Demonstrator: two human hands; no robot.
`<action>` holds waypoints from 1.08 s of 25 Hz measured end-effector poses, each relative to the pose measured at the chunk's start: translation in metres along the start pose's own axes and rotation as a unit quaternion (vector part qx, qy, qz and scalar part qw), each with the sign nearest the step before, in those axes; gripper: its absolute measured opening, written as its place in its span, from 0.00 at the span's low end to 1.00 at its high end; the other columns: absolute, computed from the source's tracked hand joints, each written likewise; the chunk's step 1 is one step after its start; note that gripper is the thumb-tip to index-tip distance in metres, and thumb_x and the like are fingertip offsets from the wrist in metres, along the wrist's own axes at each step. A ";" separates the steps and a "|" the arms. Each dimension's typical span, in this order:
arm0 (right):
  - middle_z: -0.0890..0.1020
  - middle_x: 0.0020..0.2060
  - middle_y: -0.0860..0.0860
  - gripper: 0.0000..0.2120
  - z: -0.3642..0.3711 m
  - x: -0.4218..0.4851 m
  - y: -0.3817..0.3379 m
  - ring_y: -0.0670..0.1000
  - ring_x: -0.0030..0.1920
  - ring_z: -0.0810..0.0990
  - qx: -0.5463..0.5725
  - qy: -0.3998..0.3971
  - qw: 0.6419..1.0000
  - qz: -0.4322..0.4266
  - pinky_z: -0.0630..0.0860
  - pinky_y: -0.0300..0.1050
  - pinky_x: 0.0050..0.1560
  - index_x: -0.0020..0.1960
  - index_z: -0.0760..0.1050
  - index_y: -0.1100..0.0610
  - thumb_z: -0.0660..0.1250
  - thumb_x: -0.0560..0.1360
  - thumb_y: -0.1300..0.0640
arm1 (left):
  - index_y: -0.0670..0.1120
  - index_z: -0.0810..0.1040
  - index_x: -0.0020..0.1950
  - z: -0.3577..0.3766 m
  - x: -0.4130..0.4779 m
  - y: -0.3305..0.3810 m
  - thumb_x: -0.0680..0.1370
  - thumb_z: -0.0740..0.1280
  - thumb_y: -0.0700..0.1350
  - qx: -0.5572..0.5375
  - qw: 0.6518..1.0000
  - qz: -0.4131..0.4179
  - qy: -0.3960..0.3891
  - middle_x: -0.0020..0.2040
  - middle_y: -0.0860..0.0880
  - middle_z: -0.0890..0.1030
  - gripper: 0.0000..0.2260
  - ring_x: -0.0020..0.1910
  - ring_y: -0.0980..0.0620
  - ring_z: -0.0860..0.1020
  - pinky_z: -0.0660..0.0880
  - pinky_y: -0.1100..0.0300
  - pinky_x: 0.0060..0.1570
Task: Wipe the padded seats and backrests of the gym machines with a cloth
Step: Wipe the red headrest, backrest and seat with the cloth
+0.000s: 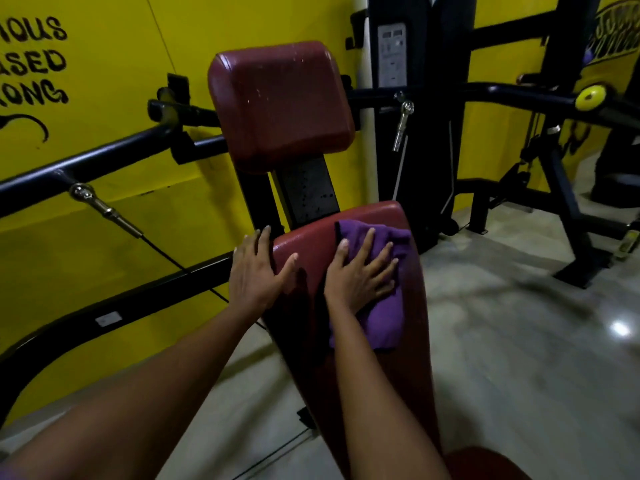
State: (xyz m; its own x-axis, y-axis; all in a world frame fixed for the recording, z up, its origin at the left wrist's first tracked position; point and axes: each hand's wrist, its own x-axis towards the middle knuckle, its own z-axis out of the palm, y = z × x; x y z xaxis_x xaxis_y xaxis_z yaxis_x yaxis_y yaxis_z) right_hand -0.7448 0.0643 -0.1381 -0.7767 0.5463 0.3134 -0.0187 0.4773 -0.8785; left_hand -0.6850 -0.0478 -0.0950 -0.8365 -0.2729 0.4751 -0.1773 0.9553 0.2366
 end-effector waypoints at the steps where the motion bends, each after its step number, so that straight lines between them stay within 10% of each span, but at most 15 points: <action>1: 0.68 0.71 0.57 0.29 0.001 -0.021 -0.004 0.63 0.70 0.65 -0.011 -0.004 1.000 -0.028 0.62 0.66 0.64 0.71 0.66 0.47 0.51 0.74 0.37 | 0.46 0.56 0.77 0.001 -0.004 0.000 0.72 0.49 0.69 0.025 0.999 0.044 0.016 0.76 0.43 0.59 0.40 0.76 0.45 0.55 0.50 0.49 0.75; 5: 0.68 0.70 0.54 0.26 0.006 -0.058 0.018 0.60 0.70 0.65 -0.018 0.002 0.994 -0.112 0.62 0.62 0.64 0.70 0.66 0.45 0.53 0.75 0.37 | 0.43 0.62 0.75 0.002 -0.014 -0.007 0.76 0.52 0.61 0.145 0.957 0.242 0.070 0.75 0.43 0.62 0.32 0.76 0.46 0.55 0.46 0.49 0.74; 11: 0.69 0.70 0.58 0.28 0.013 -0.049 0.082 0.62 0.69 0.66 0.041 0.065 0.996 0.037 0.63 0.61 0.65 0.69 0.69 0.50 0.54 0.75 0.37 | 0.47 0.63 0.75 0.030 0.003 0.006 0.76 0.55 0.61 0.236 0.862 0.446 0.050 0.74 0.43 0.64 0.31 0.74 0.41 0.62 0.56 0.43 0.71; 16: 0.61 0.73 0.59 0.32 0.004 -0.035 0.094 0.63 0.72 0.60 0.123 0.050 0.971 0.197 0.58 0.62 0.67 0.72 0.63 0.49 0.47 0.73 0.37 | 0.48 0.64 0.74 0.031 0.002 0.003 0.75 0.56 0.61 0.254 0.850 0.457 0.059 0.75 0.44 0.64 0.31 0.74 0.41 0.60 0.56 0.42 0.71; 22: 0.65 0.72 0.55 0.25 0.008 -0.004 0.055 0.61 0.71 0.63 0.018 0.024 0.999 -0.044 0.60 0.65 0.65 0.70 0.65 0.44 0.51 0.75 0.38 | 0.45 0.65 0.74 0.033 0.001 0.006 0.74 0.57 0.59 0.252 0.849 0.461 0.059 0.74 0.42 0.65 0.31 0.73 0.39 0.63 0.58 0.41 0.70; 27: 0.58 0.75 0.52 0.30 0.005 0.004 0.106 0.55 0.75 0.55 0.093 0.026 0.981 0.167 0.53 0.61 0.69 0.73 0.59 0.43 0.49 0.73 0.34 | 0.46 0.62 0.75 0.033 -0.001 0.008 0.74 0.55 0.60 0.262 0.855 0.446 0.033 0.75 0.43 0.64 0.32 0.74 0.40 0.60 0.53 0.42 0.72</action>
State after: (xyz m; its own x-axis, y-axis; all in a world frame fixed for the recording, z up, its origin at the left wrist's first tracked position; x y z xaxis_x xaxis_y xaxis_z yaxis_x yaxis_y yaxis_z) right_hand -0.7524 0.1136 -0.2316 -0.7260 0.6876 0.0108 0.1124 0.1342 -0.9846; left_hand -0.7030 -0.0366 -0.1215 -0.7319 0.6013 0.3206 0.2929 0.7024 -0.6487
